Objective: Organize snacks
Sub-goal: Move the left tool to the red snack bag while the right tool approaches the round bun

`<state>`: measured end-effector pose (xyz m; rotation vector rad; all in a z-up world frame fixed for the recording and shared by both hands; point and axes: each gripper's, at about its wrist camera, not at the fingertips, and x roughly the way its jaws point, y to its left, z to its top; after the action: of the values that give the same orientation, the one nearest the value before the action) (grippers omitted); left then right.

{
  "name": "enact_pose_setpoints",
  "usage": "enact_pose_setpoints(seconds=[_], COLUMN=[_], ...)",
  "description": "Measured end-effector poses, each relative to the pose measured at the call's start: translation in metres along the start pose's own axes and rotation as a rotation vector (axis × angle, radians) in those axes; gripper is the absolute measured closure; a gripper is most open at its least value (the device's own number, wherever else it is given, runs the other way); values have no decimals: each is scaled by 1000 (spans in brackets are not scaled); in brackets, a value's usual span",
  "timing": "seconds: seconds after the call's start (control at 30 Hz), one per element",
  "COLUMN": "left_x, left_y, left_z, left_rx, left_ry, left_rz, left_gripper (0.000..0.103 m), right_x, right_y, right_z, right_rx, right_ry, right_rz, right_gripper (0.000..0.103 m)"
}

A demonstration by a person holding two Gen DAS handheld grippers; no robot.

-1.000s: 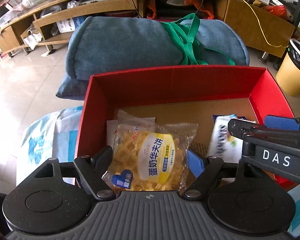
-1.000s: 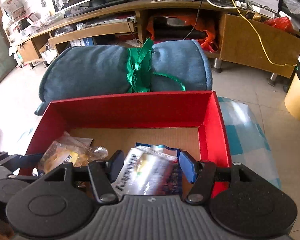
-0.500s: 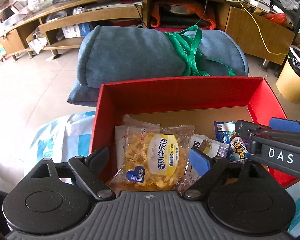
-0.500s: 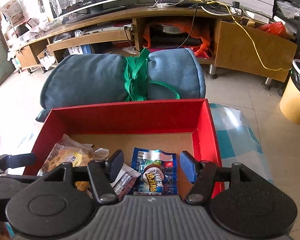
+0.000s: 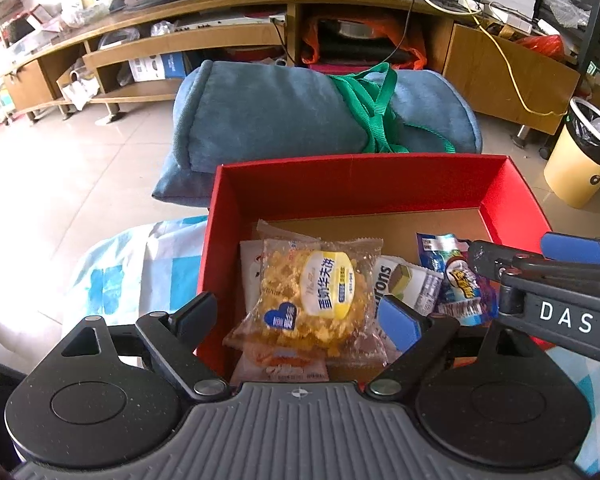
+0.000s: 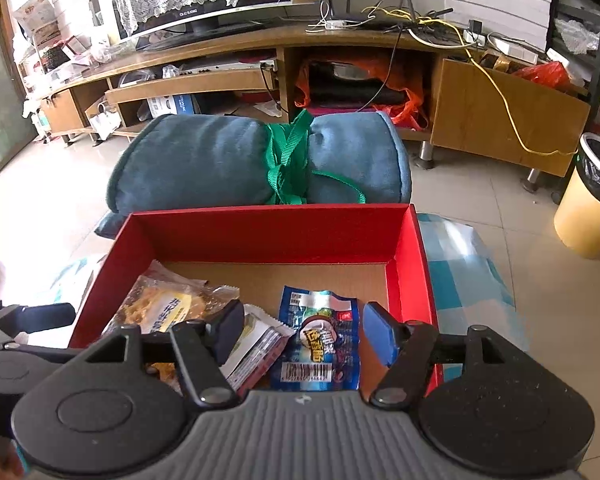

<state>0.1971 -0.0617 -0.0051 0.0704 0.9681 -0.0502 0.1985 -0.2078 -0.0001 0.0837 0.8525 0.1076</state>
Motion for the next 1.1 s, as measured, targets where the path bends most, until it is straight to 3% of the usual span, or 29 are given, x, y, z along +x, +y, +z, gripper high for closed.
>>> enact_pose_setpoints(seconds=[0.4,0.8,1.1], left_x=[-19,-11,11], left_y=[15,21,17], left_z=[-31,-88,-103], left_rx=[-17,-49,-87], left_ry=[34,191,252], left_rz=[-27,-67,-38], left_gripper=[11,11,13], right_x=[-26,-42,-40], right_y=[0,-2,-23], right_z=[-30,-58,-72], right_rx=[-14,-52,-27], right_ry=[30,73,125], right_rz=[-1,8,1], right_gripper=[38,37,36])
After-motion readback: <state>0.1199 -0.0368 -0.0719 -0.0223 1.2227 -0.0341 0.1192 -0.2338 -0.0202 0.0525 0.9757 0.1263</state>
